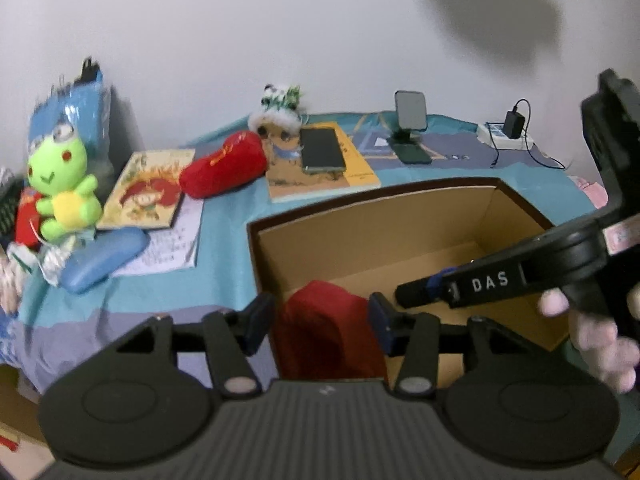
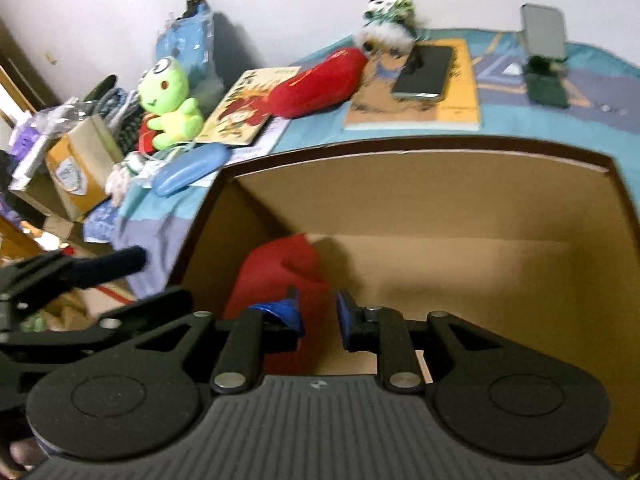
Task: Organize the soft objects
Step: 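Lift the red cloth and lower it into the brown box with the left gripper, then open the left gripper and move it back toward the pile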
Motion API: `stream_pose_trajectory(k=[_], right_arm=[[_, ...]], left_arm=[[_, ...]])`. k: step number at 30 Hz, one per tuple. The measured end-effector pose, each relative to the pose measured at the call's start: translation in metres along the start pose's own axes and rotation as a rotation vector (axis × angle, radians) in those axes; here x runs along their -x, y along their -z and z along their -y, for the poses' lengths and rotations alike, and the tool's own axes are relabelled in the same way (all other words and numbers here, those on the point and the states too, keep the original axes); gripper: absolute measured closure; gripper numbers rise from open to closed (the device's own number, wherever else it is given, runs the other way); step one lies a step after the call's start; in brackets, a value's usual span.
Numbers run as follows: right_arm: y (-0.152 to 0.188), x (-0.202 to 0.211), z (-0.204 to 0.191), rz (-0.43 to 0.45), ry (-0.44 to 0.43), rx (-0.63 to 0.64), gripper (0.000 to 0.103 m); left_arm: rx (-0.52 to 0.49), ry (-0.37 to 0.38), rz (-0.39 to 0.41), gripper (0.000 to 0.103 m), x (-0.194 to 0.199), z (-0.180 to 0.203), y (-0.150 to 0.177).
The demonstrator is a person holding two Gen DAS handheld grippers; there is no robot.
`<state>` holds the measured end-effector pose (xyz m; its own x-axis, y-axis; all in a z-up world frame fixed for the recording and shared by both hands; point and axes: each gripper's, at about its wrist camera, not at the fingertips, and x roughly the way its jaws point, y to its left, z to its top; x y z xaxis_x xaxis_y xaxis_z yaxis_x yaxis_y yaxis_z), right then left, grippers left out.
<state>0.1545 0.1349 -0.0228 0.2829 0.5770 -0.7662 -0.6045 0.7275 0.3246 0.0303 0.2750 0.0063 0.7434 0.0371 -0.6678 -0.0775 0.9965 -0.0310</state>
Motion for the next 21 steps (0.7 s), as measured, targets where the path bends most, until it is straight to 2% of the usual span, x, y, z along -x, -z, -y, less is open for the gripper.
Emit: stream_pose_trajectory(k=[7, 16, 21], right_arm=[[0.014, 0.025, 0.024, 0.049, 0.096, -0.028, 0.100], [0.064, 0.104, 0.053, 0.208, 0.069, -0.136, 0.098], [0.110, 0.151, 0.090, 0.249, 0.104, -0.183, 0.097]], left_arm=[[-0.011, 0.029, 0.020, 0.053, 0.012, 0.023, -0.010], [-0.098, 0.200, 0.044, 0.052, 0.035, 0.095, -0.003], [-0.150, 0.307, -0.009, 0.052, 0.031, 0.143, 0.011]])
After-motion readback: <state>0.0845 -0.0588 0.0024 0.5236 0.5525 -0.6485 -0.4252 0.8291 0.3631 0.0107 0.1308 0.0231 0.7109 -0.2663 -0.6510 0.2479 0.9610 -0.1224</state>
